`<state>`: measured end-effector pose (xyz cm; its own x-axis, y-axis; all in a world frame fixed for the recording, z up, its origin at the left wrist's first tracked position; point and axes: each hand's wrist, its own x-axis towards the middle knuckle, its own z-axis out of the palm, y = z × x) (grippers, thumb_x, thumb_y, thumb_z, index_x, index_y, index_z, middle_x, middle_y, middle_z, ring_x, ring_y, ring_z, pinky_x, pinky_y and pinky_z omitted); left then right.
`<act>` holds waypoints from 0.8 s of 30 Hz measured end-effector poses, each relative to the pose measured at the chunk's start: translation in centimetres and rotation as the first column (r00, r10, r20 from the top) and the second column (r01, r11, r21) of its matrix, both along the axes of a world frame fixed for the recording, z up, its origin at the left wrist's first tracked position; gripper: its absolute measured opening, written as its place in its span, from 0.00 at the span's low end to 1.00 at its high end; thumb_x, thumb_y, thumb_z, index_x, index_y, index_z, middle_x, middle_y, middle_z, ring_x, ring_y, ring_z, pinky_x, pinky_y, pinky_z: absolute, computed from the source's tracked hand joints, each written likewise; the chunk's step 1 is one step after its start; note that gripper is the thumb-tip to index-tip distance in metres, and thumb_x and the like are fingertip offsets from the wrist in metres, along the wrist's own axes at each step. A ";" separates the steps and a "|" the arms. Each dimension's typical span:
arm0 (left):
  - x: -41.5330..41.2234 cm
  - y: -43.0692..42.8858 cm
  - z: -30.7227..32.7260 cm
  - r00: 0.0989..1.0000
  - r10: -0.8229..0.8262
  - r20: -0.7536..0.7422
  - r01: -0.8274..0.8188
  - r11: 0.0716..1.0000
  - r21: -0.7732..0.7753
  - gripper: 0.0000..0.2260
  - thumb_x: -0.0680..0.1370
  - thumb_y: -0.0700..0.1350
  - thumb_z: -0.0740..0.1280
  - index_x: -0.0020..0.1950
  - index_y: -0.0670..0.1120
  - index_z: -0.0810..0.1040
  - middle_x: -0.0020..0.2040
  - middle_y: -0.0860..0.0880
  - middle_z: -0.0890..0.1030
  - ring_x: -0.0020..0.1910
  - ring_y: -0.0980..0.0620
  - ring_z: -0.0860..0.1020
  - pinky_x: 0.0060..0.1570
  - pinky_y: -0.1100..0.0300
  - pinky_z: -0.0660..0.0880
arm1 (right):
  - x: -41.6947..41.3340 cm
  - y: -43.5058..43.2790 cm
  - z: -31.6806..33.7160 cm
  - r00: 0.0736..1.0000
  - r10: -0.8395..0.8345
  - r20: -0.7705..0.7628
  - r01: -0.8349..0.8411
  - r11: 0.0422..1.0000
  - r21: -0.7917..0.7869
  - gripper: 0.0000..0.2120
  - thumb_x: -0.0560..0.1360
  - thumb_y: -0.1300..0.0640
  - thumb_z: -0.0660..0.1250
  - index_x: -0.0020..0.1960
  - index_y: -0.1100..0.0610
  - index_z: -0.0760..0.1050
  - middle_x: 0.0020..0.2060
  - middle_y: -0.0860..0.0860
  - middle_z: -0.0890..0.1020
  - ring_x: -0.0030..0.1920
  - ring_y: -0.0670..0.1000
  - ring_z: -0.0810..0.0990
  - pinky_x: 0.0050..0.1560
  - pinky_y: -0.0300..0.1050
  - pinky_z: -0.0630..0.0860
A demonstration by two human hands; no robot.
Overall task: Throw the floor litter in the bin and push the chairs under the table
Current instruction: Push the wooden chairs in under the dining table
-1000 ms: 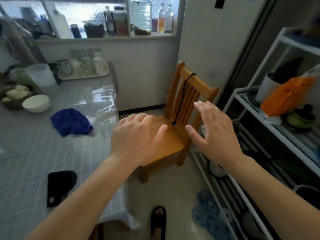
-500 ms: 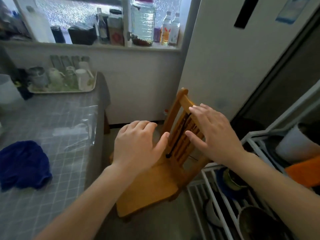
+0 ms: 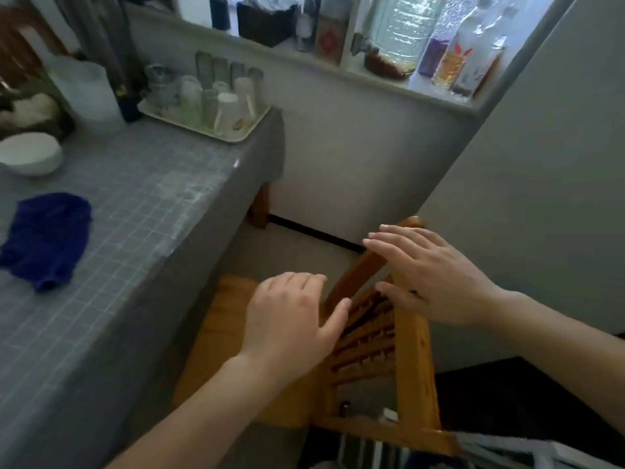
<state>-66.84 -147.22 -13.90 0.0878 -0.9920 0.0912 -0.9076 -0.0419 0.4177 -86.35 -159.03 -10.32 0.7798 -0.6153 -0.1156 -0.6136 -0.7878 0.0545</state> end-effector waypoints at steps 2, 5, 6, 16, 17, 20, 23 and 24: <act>-2.9 -0.5 -0.8 0.999 0.050 -0.007 -0.050 0.998 0.036 0.25 0.76 0.66 0.52 0.61 0.53 0.77 0.56 0.55 0.82 0.56 0.55 0.78 0.54 0.60 0.72 | -1.0 -2.6 -1.0 0.994 0.095 -0.060 -0.093 0.995 0.038 0.28 0.79 0.37 0.50 0.75 0.48 0.57 0.74 0.47 0.66 0.76 0.50 0.57 0.74 0.50 0.53; -6.5 -1.4 -2.1 0.995 0.094 -0.040 -0.089 0.989 0.118 0.26 0.76 0.67 0.50 0.60 0.54 0.77 0.54 0.56 0.81 0.55 0.56 0.78 0.55 0.60 0.72 | -1.7 -6.0 -2.6 0.958 0.243 -0.151 -0.231 0.968 0.096 0.29 0.78 0.36 0.50 0.75 0.47 0.57 0.73 0.48 0.67 0.75 0.50 0.59 0.72 0.48 0.50; -7.6 -1.8 -2.7 0.993 0.101 -0.059 -0.091 0.984 0.154 0.26 0.76 0.68 0.48 0.60 0.55 0.76 0.54 0.56 0.81 0.54 0.56 0.78 0.54 0.59 0.73 | -1.8 -7.0 -3.2 0.940 0.291 -0.175 -0.275 0.955 0.115 0.29 0.77 0.36 0.50 0.75 0.47 0.57 0.73 0.48 0.67 0.75 0.49 0.59 0.72 0.48 0.50; -14.4 -4.4 -8.5 0.979 0.149 -0.138 -0.056 0.850 0.524 0.43 0.66 0.79 0.42 0.64 0.49 0.69 0.57 0.47 0.77 0.52 0.45 0.77 0.39 0.52 0.70 | 0.0 -12.4 -7.3 0.715 0.636 -0.288 -0.500 0.755 0.425 0.37 0.72 0.28 0.54 0.76 0.43 0.53 0.74 0.46 0.64 0.75 0.48 0.59 0.74 0.49 0.54; -14.4 -4.7 -8.8 0.978 0.152 -0.143 -0.054 0.847 0.529 0.43 0.66 0.79 0.43 0.64 0.49 0.69 0.57 0.47 0.77 0.52 0.45 0.77 0.39 0.52 0.69 | 0.3 -12.5 -7.7 0.700 0.650 -0.298 -0.502 0.743 0.442 0.37 0.72 0.28 0.54 0.76 0.43 0.53 0.73 0.46 0.65 0.74 0.49 0.60 0.73 0.49 0.56; -14.4 -5.5 -9.6 0.977 0.158 -0.144 -0.051 0.826 0.562 0.45 0.65 0.80 0.43 0.64 0.48 0.69 0.57 0.46 0.78 0.51 0.44 0.78 0.39 0.52 0.71 | 0.9 -12.9 -9.1 0.640 0.696 -0.327 -0.516 0.704 0.488 0.36 0.72 0.27 0.53 0.74 0.44 0.57 0.71 0.46 0.69 0.71 0.49 0.66 0.72 0.51 0.62; -14.7 -6.0 -10.2 0.976 0.156 -0.154 -0.021 0.766 0.643 0.47 0.62 0.81 0.44 0.62 0.46 0.69 0.51 0.45 0.79 0.46 0.44 0.79 0.39 0.52 0.74 | 0.8 -13.5 -10.4 0.564 0.735 -0.375 -0.506 0.667 0.547 0.36 0.71 0.26 0.50 0.72 0.44 0.63 0.66 0.45 0.74 0.64 0.48 0.72 0.67 0.51 0.69; -14.8 -6.2 -10.4 0.974 0.160 -0.161 -0.010 0.740 0.673 0.47 0.62 0.81 0.44 0.62 0.46 0.69 0.50 0.44 0.80 0.46 0.43 0.79 0.39 0.52 0.74 | 0.7 -13.7 -10.7 0.559 0.738 -0.378 -0.487 0.661 0.570 0.35 0.71 0.26 0.51 0.71 0.45 0.64 0.64 0.45 0.75 0.60 0.48 0.75 0.62 0.48 0.73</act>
<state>-81.67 -153.39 -24.30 0.1161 -0.7793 -0.6159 -0.7886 -0.4493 0.4198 -85.67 -172.76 -21.05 0.6583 0.1841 -0.7299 0.0775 -0.9811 -0.1776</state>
